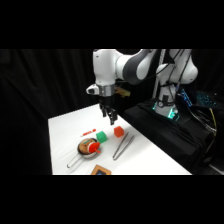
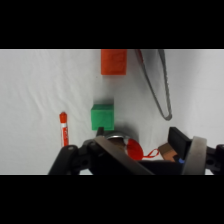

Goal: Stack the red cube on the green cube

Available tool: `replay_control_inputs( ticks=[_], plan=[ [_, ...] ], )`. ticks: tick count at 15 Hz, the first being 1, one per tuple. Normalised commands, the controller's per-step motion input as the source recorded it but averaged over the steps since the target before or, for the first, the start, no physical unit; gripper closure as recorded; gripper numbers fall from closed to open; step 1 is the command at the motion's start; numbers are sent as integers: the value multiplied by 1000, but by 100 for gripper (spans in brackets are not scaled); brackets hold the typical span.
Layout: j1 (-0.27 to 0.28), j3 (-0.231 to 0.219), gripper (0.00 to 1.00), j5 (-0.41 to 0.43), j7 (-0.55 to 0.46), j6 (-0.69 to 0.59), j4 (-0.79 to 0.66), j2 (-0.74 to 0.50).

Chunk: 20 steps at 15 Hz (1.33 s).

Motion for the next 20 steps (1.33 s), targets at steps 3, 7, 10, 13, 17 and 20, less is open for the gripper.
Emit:
replay_control_inputs(
  ticks=[3, 7, 10, 13, 17, 20],
  plan=[
    [-2, -12, 0, -8, 17, -5, -16, -36],
    [-15, -34, 0, -34, 50, 74, -135, -133],
    [-26, -43, 0, -36, 58, 177, -252, -190],
    [-39, -46, 0, -17, 37, 259, -306, -191],
    [-43, -32, 0, 29, -29, 293, -312, -182],
    [-29, -16, 0, 65, -71, 266, -274, -136]
  ],
)
